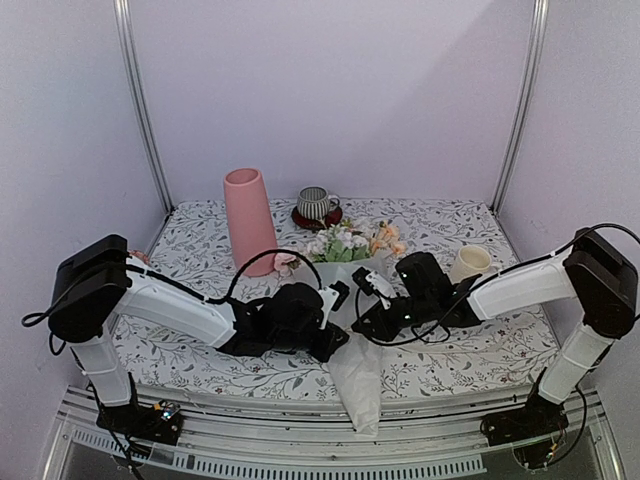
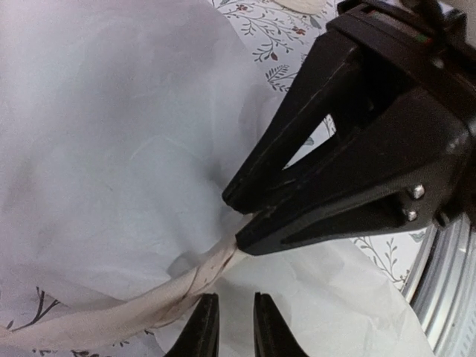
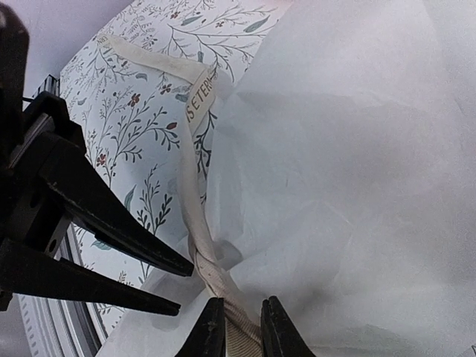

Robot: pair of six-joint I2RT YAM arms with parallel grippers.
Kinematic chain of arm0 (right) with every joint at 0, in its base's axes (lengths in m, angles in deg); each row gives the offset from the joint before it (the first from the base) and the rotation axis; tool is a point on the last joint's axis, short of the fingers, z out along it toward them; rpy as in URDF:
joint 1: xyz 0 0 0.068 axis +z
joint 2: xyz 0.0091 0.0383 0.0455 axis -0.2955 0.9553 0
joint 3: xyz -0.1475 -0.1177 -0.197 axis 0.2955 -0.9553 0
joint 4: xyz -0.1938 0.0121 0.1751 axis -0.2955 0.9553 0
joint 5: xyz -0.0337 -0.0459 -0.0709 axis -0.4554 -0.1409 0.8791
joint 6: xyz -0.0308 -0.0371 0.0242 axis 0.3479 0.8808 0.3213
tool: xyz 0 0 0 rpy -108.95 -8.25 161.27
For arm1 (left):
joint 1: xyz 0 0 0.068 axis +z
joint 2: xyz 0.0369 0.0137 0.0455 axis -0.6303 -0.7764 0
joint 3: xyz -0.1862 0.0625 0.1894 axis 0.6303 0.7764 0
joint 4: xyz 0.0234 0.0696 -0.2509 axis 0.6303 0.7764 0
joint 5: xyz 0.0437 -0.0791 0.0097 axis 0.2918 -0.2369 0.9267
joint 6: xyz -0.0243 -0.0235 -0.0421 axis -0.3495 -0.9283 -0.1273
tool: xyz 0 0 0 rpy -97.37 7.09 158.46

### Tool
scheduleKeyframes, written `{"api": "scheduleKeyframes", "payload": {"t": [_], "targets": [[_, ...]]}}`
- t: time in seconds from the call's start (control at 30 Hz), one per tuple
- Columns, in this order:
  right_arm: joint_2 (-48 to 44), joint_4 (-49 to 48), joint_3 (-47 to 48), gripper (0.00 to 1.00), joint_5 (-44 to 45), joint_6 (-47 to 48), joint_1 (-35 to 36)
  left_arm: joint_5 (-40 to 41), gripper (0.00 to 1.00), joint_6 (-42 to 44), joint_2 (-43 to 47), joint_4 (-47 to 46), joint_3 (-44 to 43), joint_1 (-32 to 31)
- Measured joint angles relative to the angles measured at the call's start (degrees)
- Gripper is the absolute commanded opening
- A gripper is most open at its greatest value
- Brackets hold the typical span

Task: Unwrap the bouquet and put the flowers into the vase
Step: Untie the half-tied ribbon from the folded wrapping paper.

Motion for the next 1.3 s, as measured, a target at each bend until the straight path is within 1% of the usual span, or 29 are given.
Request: {"api": "scheduleKeyframes", "payload": {"t": [0.03,0.2,0.3,0.5,0.6,0.93,1.07,1.3], "targets": [[0.28,0.00,0.26,0.17,-0.09,0.09,0.00,0.07,0.19,-0.02,0.00,-0.02,0.00,0.00],[1.05,0.04,0.90,0.06,-0.31,0.44,0.00,0.28,0.19,-0.37,0.00,-0.04,0.00,0.04],[1.03,0.07,0.90,0.04,-0.37,0.35,0.00,0.48,0.19,-0.55,-0.02,-0.04,0.00,0.09],[-2.47,0.26,-0.44,0.04,0.94,0.02,0.00,0.66,0.19,-1.11,0.00,-0.07,0.00,0.22],[-5.60,0.28,-2.56,0.04,2.12,-0.24,0.00,0.72,0.19,-1.33,-0.02,-0.07,0.02,0.26],[-11.76,0.66,-9.16,0.05,5.49,-2.10,0.00,0.74,0.19,-1.51,-0.02,-0.07,0.02,0.31],[-13.57,1.01,-10.97,0.07,6.69,-2.75,0.00,0.76,0.19,-1.51,-0.02,-0.07,0.02,0.31],[-15.45,2.38,-11.08,0.11,8.98,-3.21,0.00,0.92,0.19,-1.51,0.00,-0.22,0.46,0.31]]}}
